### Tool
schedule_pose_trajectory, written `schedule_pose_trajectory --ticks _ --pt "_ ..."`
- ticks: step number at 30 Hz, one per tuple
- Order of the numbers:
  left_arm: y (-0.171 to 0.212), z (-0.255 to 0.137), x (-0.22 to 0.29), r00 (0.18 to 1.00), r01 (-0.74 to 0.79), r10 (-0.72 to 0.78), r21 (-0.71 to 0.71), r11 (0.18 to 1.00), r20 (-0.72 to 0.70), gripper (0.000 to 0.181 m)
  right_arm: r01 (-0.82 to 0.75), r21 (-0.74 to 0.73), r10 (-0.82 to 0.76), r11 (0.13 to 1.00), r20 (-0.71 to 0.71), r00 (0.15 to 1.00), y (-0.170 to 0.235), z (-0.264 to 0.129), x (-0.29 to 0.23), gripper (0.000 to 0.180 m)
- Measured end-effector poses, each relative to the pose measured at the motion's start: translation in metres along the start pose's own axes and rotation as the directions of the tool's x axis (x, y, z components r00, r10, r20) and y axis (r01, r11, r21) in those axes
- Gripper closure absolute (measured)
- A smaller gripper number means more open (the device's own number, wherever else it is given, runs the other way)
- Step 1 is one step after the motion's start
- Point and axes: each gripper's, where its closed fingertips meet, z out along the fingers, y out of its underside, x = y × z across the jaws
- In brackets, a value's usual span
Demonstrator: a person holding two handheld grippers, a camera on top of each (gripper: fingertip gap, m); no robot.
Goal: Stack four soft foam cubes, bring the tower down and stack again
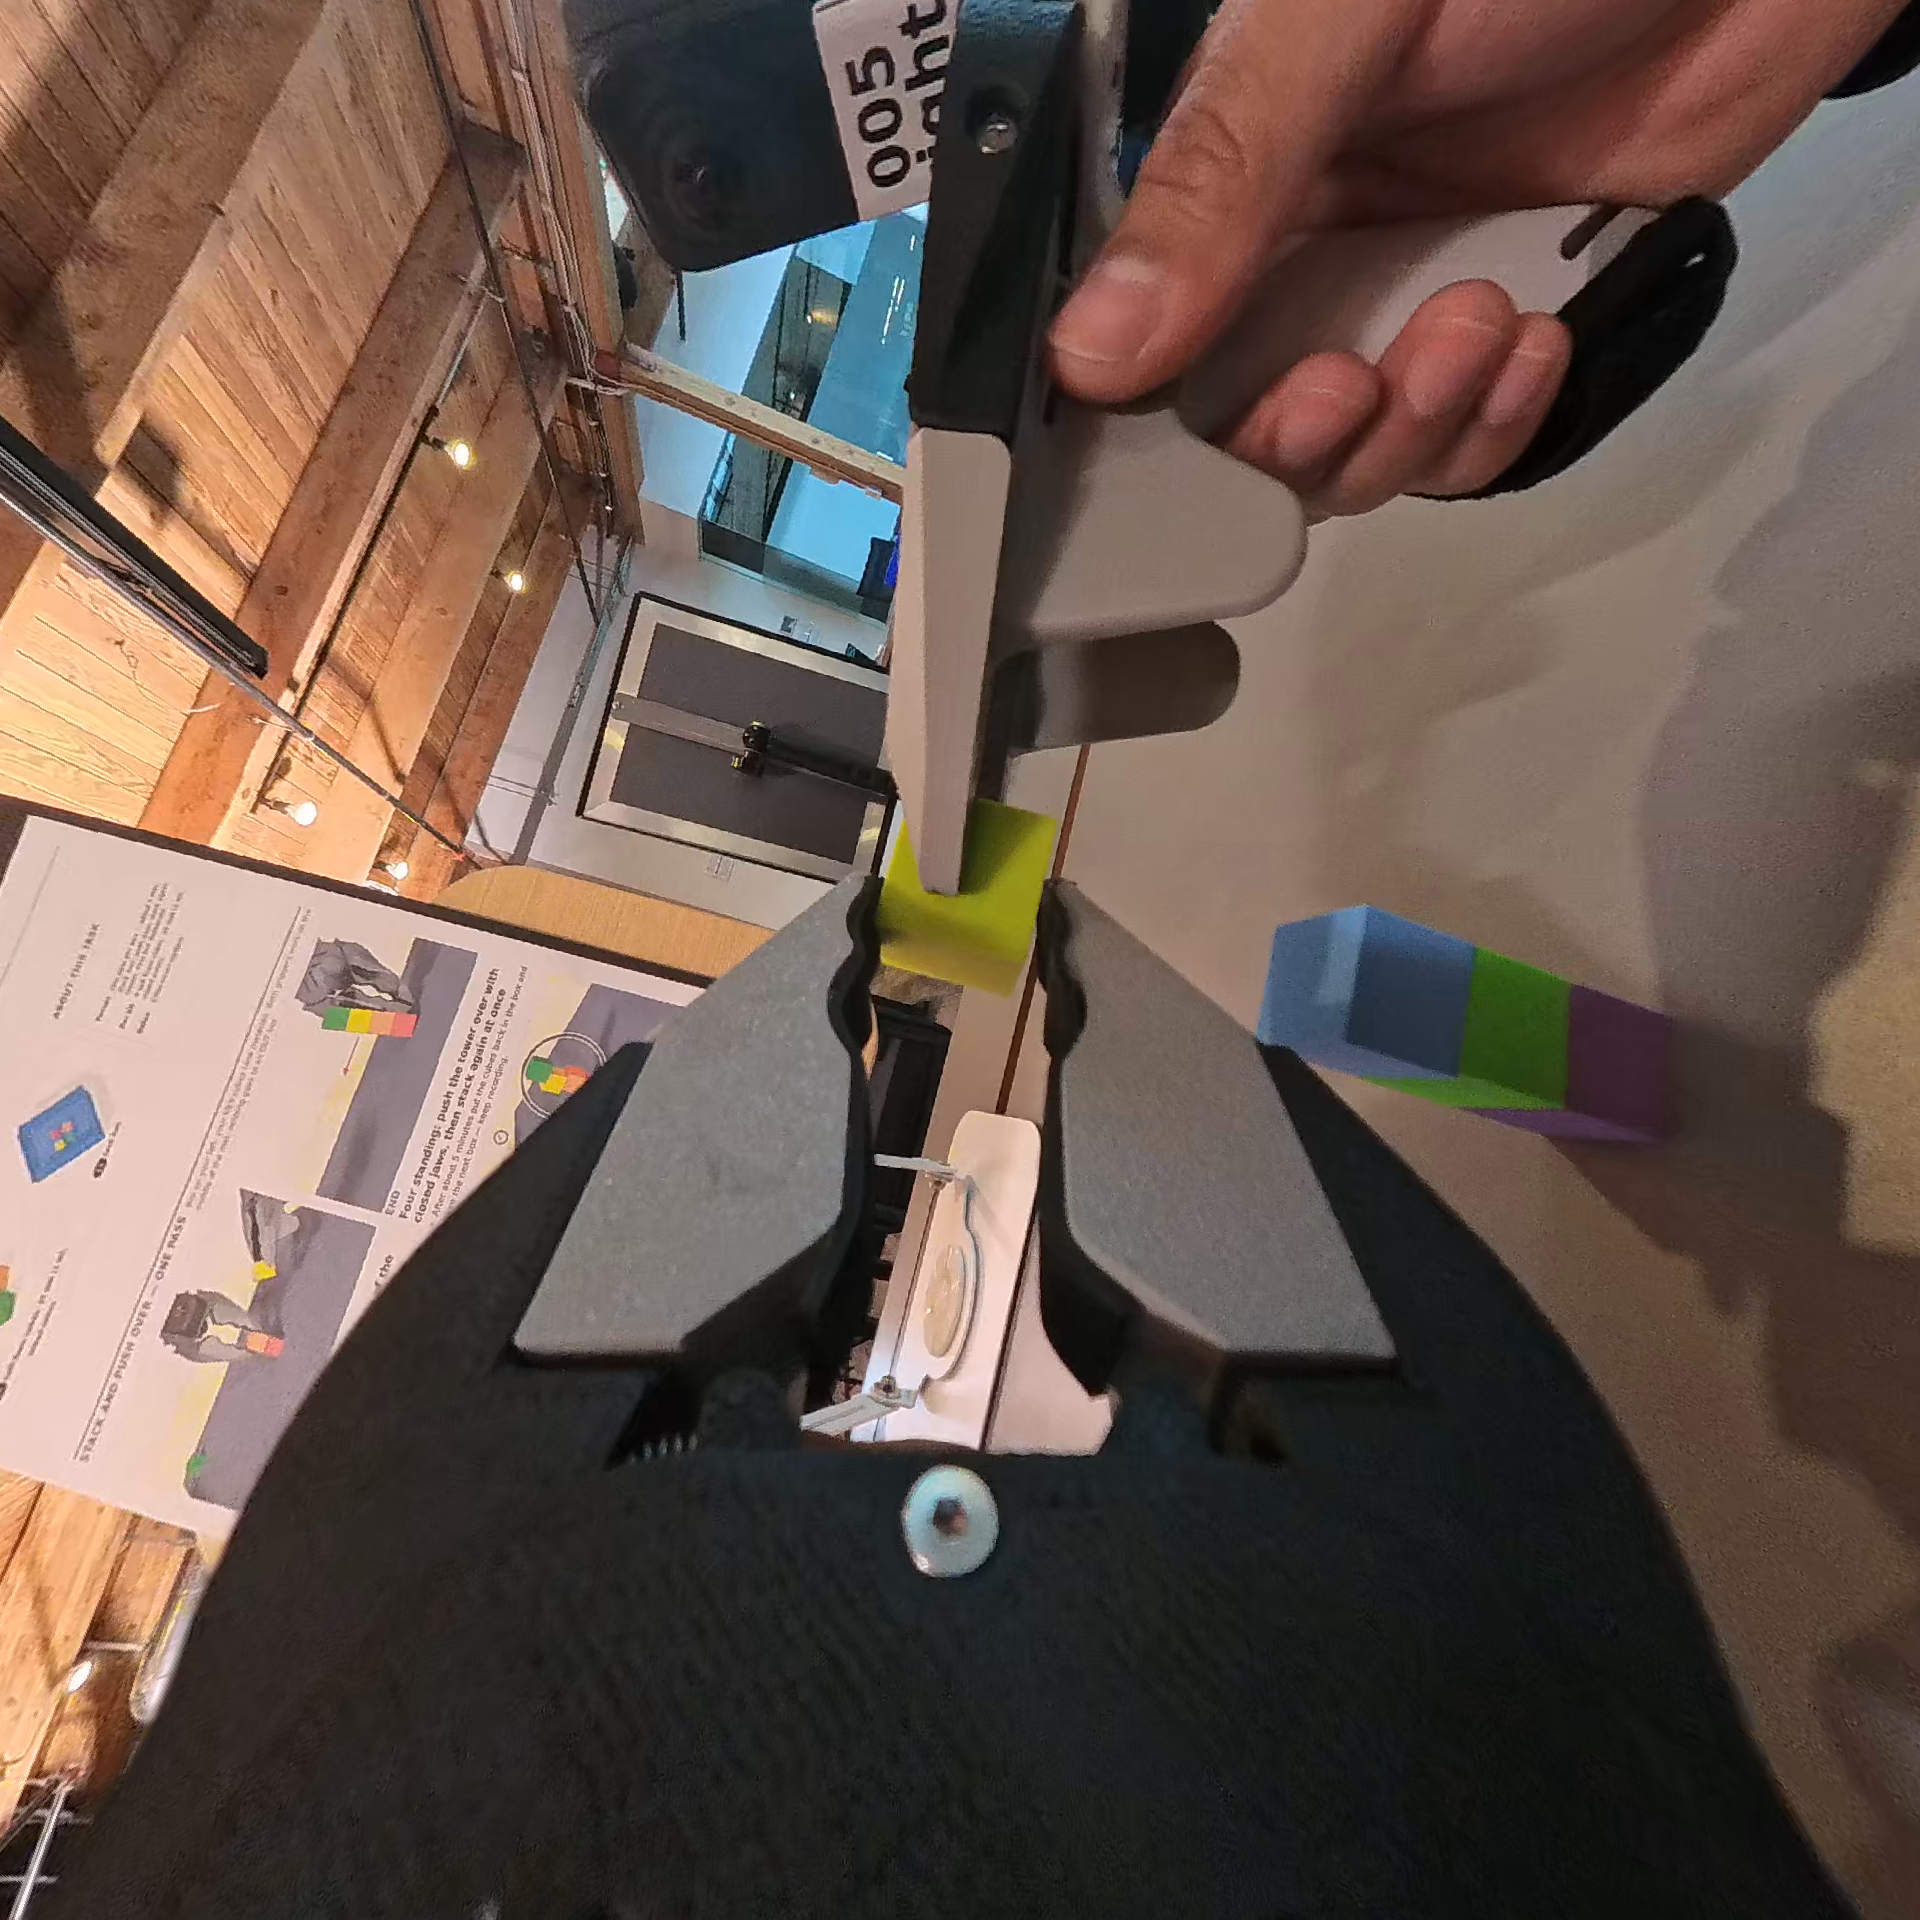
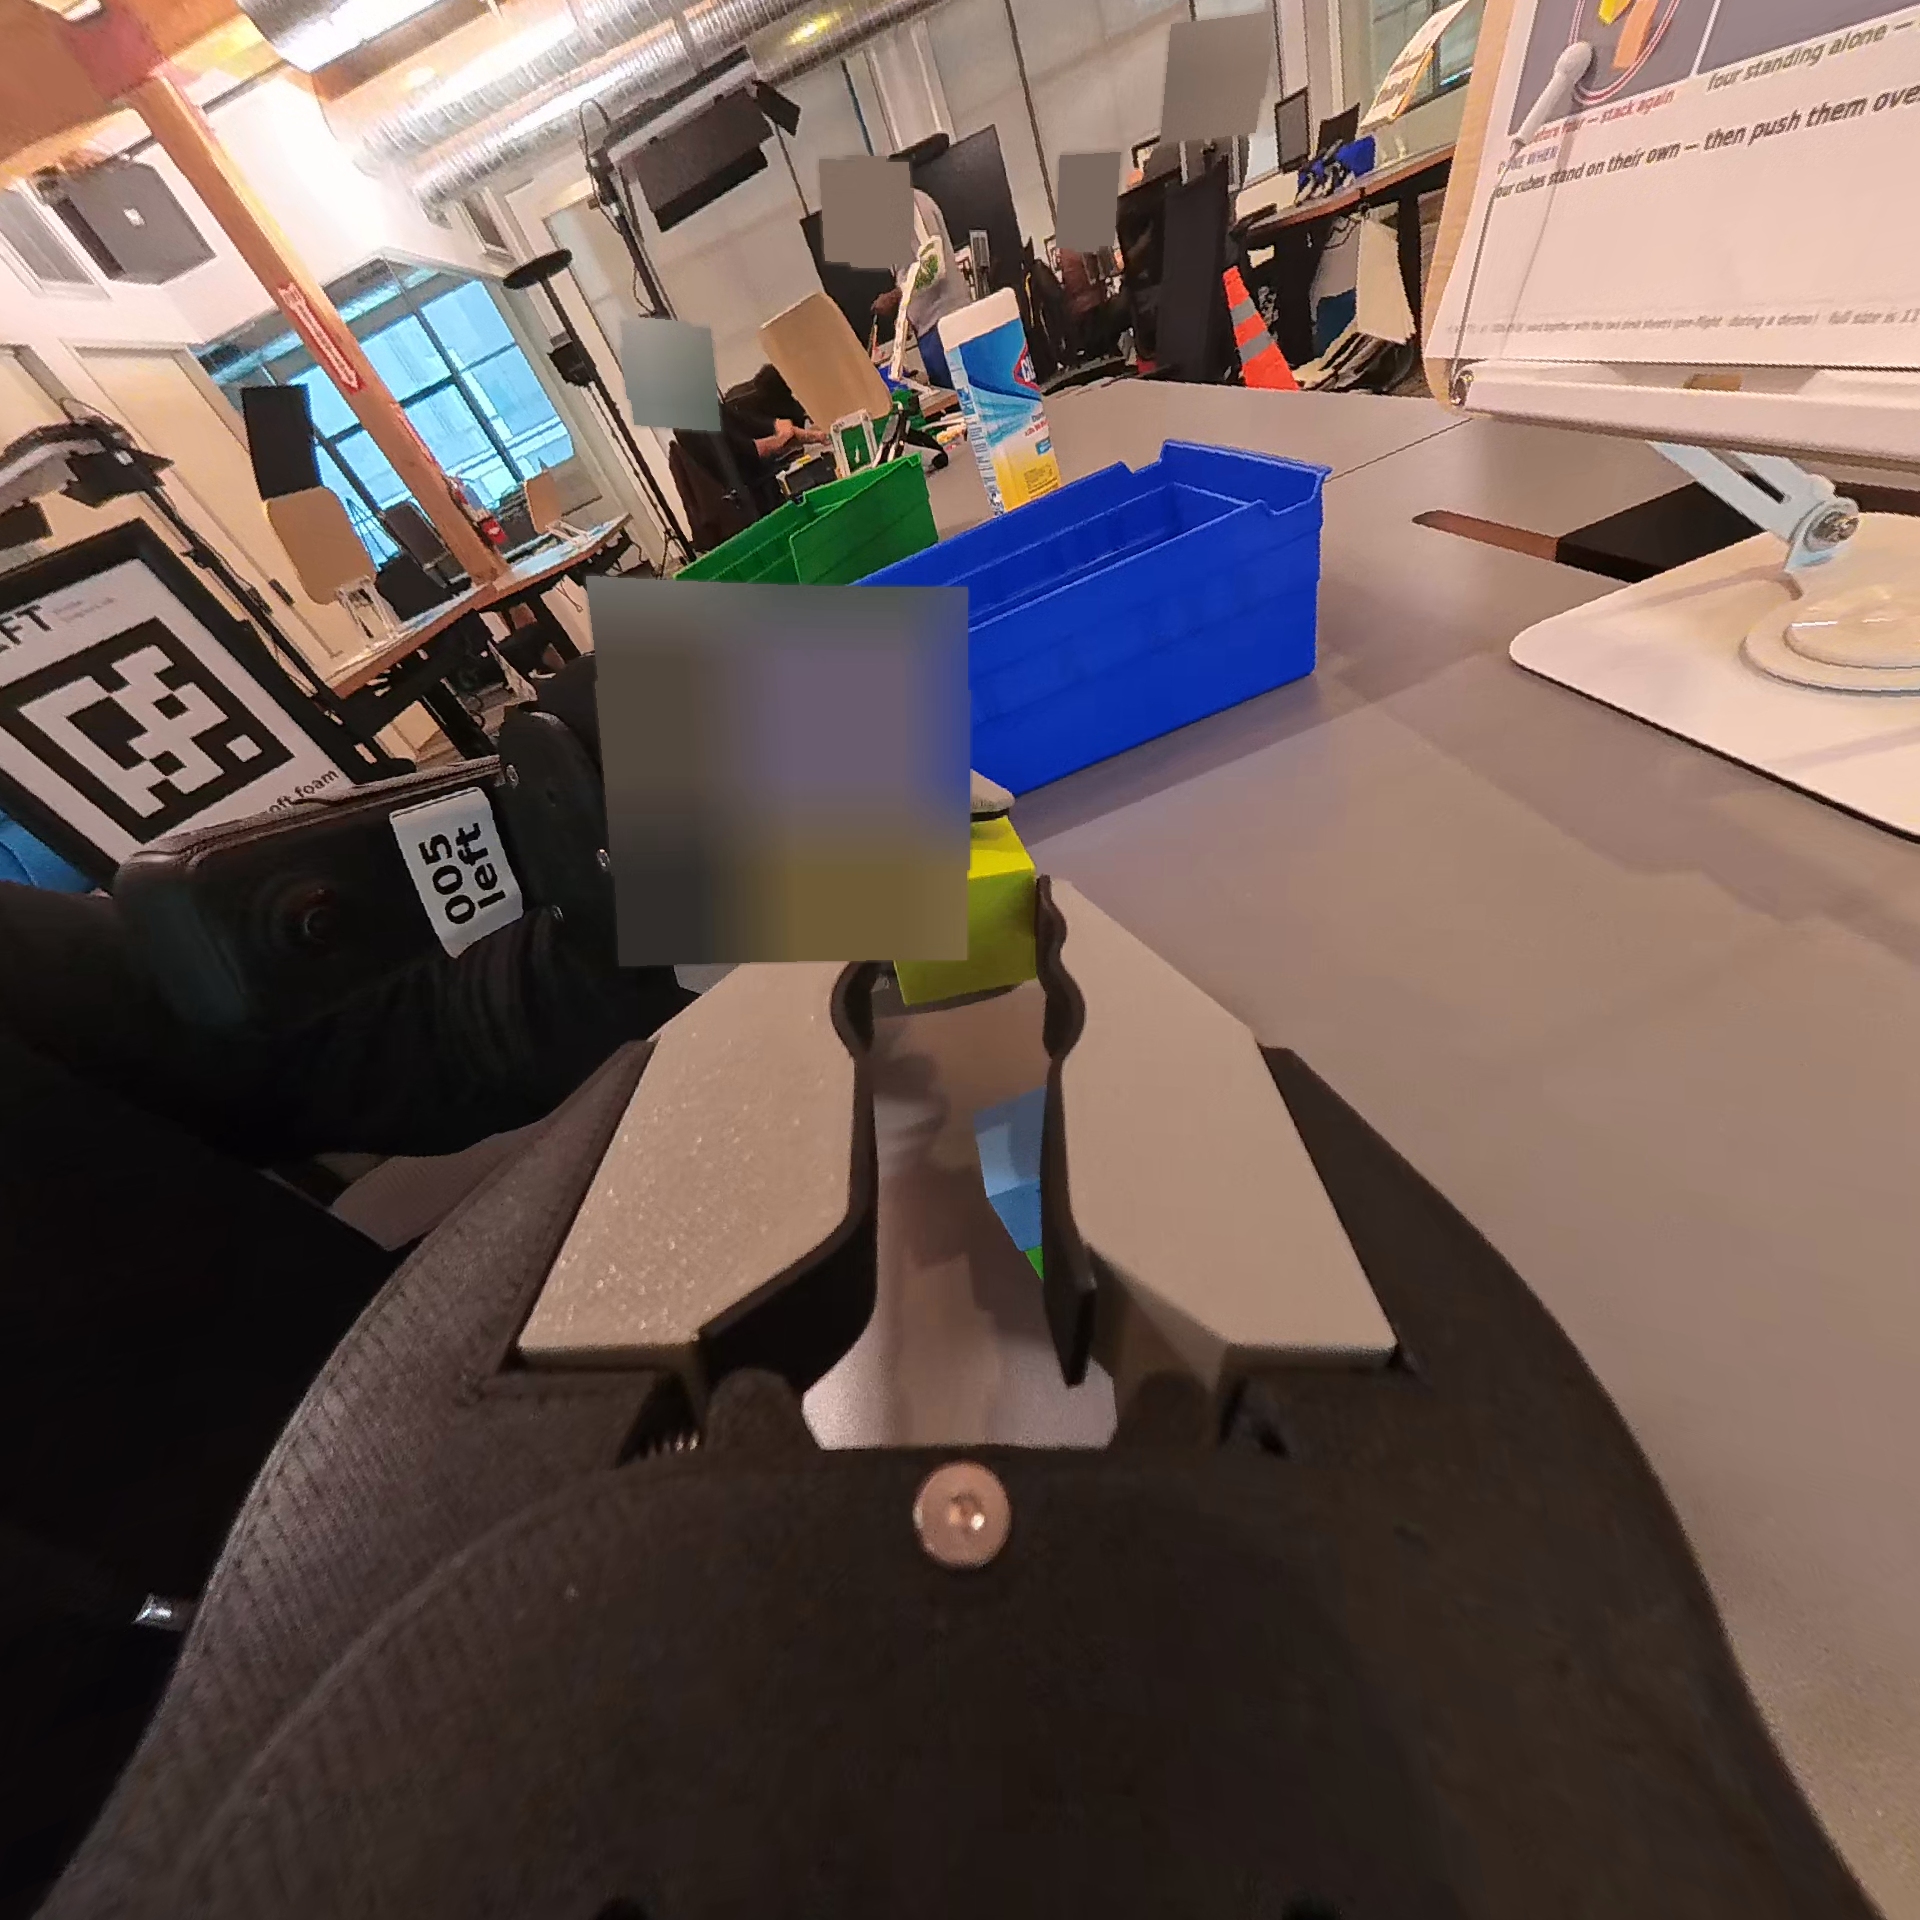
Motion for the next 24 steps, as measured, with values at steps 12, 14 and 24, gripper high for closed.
schedule_pose_trajectory --ticks 12,14,24 --pt "-0.002 0.001 -0.007 0.996 0.084 -0.085 0.010 0.996 0.026 0.152 0.009 0.068 -0.008 0.998 -0.008 1.000 -0.007 -0.001 -0.001 0.153" --pt "-0.002 0.001 -0.008 0.995 0.094 -0.094 0.009 0.996 0.032 0.152 0.003 0.078 -0.002 0.997 -0.003 1.000 -0.009 -0.001 -0.001 0.153" --pt "-0.005 0.000 -0.009 0.993 0.106 -0.107 0.022 0.994 0.046 0.152 -0.001 0.090 0.000 0.996 0.008 1.000 -0.011 -0.003 -0.003 0.153"
